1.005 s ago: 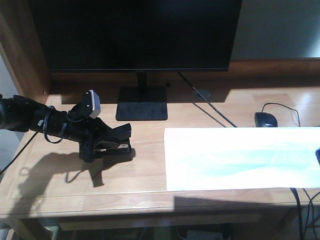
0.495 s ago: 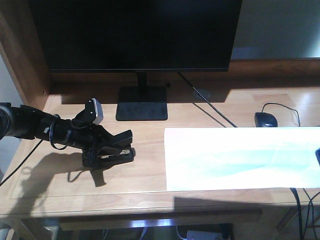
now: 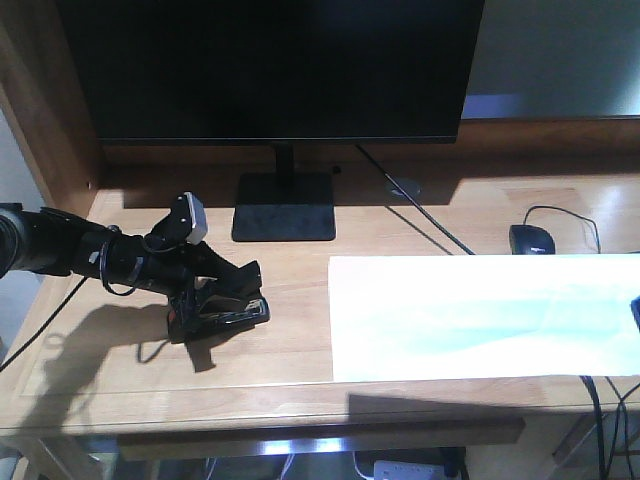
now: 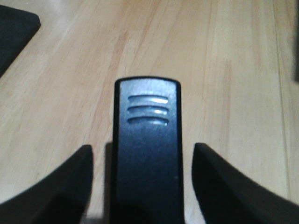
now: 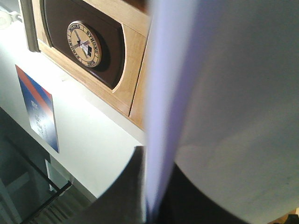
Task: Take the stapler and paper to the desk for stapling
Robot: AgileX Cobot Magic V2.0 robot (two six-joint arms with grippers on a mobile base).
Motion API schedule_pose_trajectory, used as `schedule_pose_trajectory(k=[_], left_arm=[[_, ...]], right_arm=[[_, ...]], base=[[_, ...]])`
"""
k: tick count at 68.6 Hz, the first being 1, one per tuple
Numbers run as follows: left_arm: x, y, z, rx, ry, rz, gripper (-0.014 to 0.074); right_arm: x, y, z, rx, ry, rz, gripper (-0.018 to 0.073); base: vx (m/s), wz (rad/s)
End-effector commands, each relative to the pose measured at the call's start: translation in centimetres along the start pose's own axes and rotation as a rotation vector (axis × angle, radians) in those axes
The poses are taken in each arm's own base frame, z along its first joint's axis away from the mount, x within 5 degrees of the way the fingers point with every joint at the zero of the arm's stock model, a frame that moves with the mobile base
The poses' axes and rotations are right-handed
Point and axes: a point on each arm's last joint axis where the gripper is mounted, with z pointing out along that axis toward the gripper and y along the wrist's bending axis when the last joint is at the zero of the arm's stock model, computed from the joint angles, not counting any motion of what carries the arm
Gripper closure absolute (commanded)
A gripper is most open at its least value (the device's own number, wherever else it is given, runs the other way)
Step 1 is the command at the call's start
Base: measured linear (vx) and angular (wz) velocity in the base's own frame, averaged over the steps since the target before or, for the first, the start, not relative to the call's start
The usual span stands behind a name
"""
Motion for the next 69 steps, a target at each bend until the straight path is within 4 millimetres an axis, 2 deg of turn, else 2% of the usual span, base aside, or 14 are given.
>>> schedule_pose_trajectory(k=[1,12,20,27,42,69], left_arm=[[-4.2,-0.4,-2.0,-0.01,-0.106,0.052,0.0097],[-6.2,-1.0,-3.6,-0.03,-0.116,0.113,0.0106],[-6.9,-1.2,-4.5,-0.061,-0.075,0.141,0.016],[-6.5,-1.2,-4.4,-0.06,-0.017,0.152,0.0274],[-5.4,-1.0,-3.7,-0.043,0.016,0.096,0.0604],[-5.6,-0.8,-3.7,-0.066,-0.007,0.078,0.0603]], right_arm=[[-0.5,1.1,0.5,-0.078,-0.025,-0.015,0.0564],[-0.5,1.1,0.5,-0.078,-0.025,-0.015,0.0564],[-0.5,1.1,0.5,-0.078,-0.025,-0.015,0.0564],[-0.5,1.1,0.5,-0.078,-0.025,-0.015,0.0564],[-0.5,1.1,0.5,-0.078,-0.025,-0.015,0.0564],[-0.5,1.1,0.5,-0.078,-0.025,-0.015,0.0564]], base=[[0.0,0.0],[0.0,0.0],[0.0,0.0],[0.0,0.0],[0.0,0.0],[0.0,0.0]])
